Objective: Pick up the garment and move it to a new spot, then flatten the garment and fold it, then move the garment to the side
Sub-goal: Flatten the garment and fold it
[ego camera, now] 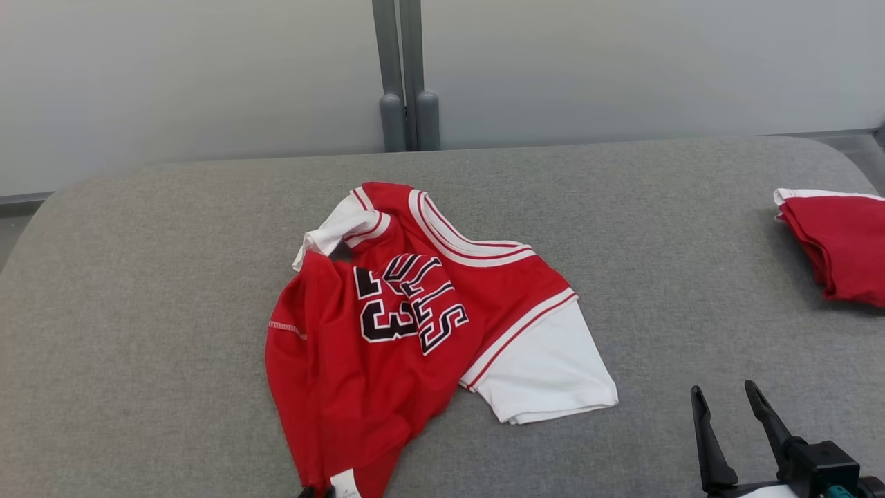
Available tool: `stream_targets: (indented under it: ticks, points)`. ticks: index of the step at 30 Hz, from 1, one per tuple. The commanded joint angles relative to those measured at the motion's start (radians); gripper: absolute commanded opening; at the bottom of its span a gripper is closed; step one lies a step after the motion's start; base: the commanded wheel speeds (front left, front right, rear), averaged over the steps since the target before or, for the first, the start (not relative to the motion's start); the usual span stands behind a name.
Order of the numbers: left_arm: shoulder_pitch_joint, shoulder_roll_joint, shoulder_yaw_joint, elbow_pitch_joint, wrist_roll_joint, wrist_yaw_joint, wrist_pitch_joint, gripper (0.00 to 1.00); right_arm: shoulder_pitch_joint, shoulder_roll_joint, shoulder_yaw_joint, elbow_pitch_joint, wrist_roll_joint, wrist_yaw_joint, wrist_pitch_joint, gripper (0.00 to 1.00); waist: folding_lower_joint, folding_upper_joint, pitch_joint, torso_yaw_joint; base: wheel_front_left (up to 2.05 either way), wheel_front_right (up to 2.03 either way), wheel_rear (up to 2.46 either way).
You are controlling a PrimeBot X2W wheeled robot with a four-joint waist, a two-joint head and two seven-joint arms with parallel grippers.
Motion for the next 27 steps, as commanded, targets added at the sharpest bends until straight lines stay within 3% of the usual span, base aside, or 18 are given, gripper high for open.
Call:
stream_targets:
  ticks: [1,17,27]
  points:
    - [-0.022,0.001,0.002,0.012,0.007,0.005,-0.01,0.0,0.005,-0.002,-0.003,0.002,0.0,-0.001,0.0,1.0,0.0,0.0,0.003,-0.018,0.0,0.0,0.0]
    - [-0.067,-0.007,-0.014,0.081,0.002,-0.02,-0.031,0.0,0.006,-0.002,-0.013,0.005,-0.001,-0.001,0.0,1.0,0.0,0.0,0.005,-0.011,0.0,0.0,0.0]
    - [-0.015,0.033,0.05,-0.008,-0.02,0.033,-0.07,0.0,0.016,-0.002,-0.011,0.004,0.0,-0.001,0.0,1.0,0.0,0.0,0.003,0.024,0.0,0.0,0.0]
